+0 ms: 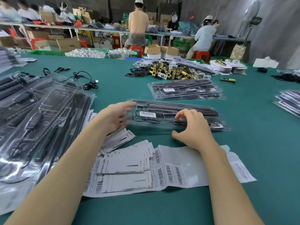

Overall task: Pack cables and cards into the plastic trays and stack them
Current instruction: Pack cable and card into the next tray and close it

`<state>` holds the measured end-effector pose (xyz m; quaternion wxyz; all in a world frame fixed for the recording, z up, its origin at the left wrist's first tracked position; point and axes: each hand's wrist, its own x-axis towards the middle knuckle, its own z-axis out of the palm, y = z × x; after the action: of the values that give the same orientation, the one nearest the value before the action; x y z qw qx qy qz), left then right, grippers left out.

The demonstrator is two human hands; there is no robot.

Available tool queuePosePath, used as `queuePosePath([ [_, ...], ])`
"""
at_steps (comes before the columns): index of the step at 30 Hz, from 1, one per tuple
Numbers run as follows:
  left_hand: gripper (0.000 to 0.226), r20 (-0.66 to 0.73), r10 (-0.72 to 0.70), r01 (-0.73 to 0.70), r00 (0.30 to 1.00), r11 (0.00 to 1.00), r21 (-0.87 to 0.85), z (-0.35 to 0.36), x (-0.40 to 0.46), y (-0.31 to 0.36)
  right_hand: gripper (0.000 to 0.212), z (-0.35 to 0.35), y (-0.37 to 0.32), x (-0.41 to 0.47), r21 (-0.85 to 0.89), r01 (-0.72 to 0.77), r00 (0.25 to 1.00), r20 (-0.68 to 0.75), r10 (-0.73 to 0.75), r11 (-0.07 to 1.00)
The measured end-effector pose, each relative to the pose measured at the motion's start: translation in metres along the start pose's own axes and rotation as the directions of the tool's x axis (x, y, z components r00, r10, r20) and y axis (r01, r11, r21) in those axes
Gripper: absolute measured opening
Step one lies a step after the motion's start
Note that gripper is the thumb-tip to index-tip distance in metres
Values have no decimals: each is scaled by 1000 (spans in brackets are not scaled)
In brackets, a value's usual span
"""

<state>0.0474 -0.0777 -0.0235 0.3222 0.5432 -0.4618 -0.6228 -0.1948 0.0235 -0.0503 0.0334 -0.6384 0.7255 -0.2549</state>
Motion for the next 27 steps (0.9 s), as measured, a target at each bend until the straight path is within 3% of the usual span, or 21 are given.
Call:
queuePosePath([
  [3, 33, 159, -40, 62, 986, 989, -135, 4, -8, 2, 40, 6, -2, 0, 4, -1, 993, -121, 2, 1000],
  [5, 33, 161, -15, 33, 987, 993, -110, 6, -9, 3, 38, 11, -4, 0, 39, -13, 965, -260, 22, 999],
  [8, 34, 100, -15, 28, 995, 991, -134, 5, -7, 3, 34, 20, -9, 2, 3, 2, 940, -342, -1, 1000],
  [11, 35, 48, -40, 47, 998, 986, -163, 2, -5, 0, 34, 25, -13, 2, -33, -6, 937, -349, -6, 999],
  [16, 49, 160, -32, 65, 987, 977, -205, 2, -11, 0, 39, 26, -12, 1, -42, -11, 963, -270, 0, 999],
  [19, 55, 81, 49, -22, 996, 952, -305, -2, -9, 5, 56, 22, -18, -3, -43, 105, 969, -220, -112, 994],
  [21, 55, 52, 98, -76, 994, 942, -328, -4, -4, 7, 48, 21, -27, -5, 55, 227, 894, -407, -185, 972],
  [23, 53, 41, 140, -117, 989, 928, -353, -1, 1, 10, 27, 22, -36, -5, 143, 290, 760, -636, -137, 946],
  [24, 51, 43, 159, -132, 986, 918, -374, 1, 5, 12, 18, 23, -39, -5, 186, 276, 733, -675, -82, 943],
  [25, 49, 51, 176, -142, 983, 908, -395, 3, 9, 15, 13, 25, -40, -5, 233, 232, 759, -651, -26, 944],
  [27, 45, 79, 199, -149, 977, 897, -417, 11, 18, 26, 14, 32, -35, -4, 312, 73, 899, -433, 73, 947],
])
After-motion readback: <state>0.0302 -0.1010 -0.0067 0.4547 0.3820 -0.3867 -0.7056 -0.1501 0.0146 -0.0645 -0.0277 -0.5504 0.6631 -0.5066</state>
